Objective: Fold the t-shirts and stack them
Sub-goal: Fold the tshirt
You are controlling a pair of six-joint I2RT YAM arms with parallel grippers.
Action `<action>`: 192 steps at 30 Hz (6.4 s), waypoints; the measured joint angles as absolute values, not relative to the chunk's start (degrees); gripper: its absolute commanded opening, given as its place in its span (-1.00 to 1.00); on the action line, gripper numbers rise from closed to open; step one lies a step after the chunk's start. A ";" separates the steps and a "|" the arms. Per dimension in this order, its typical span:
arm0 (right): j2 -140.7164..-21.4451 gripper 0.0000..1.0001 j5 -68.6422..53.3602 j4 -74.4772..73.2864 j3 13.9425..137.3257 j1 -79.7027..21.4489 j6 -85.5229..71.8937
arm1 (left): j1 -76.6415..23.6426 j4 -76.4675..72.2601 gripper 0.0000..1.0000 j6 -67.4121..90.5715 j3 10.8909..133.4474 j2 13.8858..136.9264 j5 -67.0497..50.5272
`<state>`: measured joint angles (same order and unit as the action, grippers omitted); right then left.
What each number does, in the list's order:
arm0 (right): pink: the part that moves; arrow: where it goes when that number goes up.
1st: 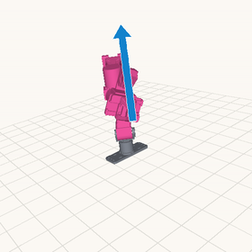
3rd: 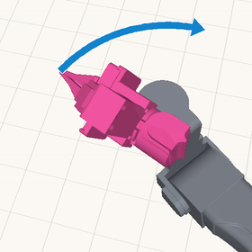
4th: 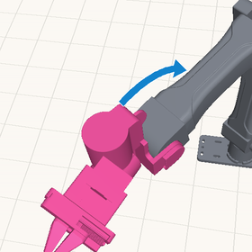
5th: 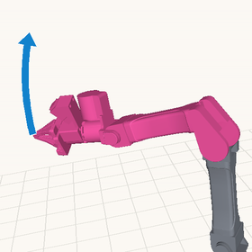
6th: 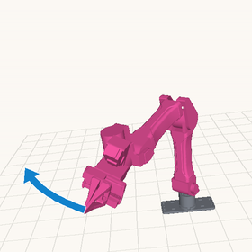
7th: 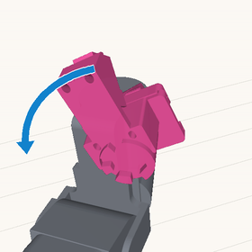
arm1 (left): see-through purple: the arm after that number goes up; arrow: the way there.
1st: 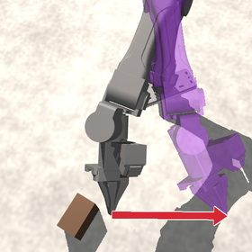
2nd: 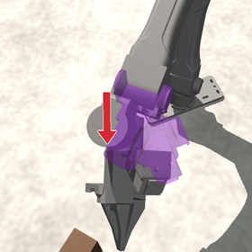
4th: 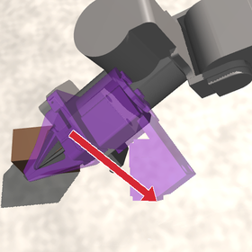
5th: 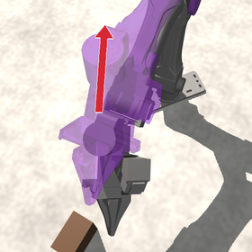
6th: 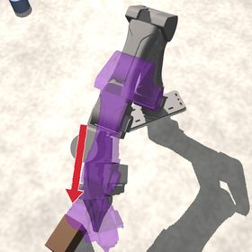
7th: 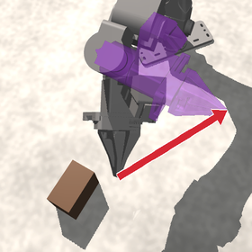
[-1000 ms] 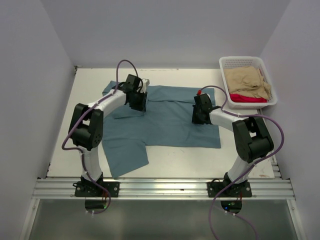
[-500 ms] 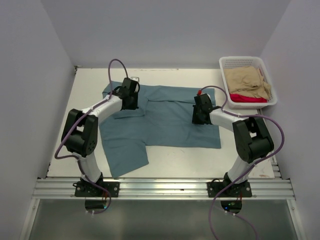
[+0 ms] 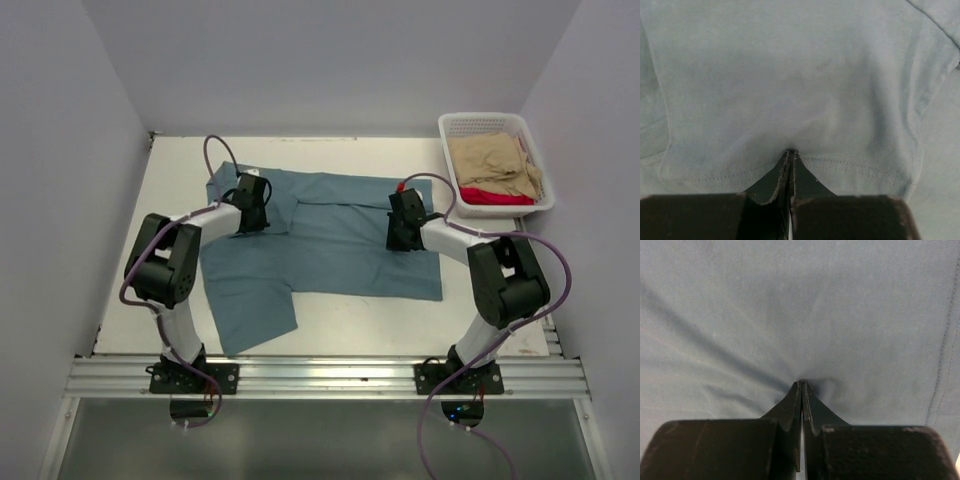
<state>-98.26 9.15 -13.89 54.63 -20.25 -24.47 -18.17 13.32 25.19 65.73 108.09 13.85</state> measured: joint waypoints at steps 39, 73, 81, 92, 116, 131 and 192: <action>-118.85 -1.00 16.25 -25.71 84.09 -18.90 -24.01 | -12.82 1.72 -1.00 27.59 64.29 110.04 6.20; -88.62 0.36 12.49 -27.97 76.93 -13.45 -21.26 | -19.18 23.99 0.03 25.43 61.19 78.61 1.76; -82.70 0.40 12.47 -32.49 65.21 -13.50 -21.74 | -24.23 38.63 0.03 39.22 45.25 68.20 1.45; -79.66 0.47 11.09 -32.58 60.38 -13.50 -22.11 | -35.40 49.93 0.05 65.91 39.83 52.73 9.37; -77.54 0.38 7.94 -31.86 57.71 -13.50 -22.52 | -37.21 45.84 -0.07 77.54 32.71 69.52 19.73; -77.58 0.41 13.89 -33.39 57.63 -13.50 -24.82 | -37.34 43.94 -1.00 77.80 32.47 64.93 19.64; -90.67 -1.00 19.35 -25.30 51.79 -5.91 -35.09 | -37.95 49.21 -1.00 66.08 50.22 54.30 21.32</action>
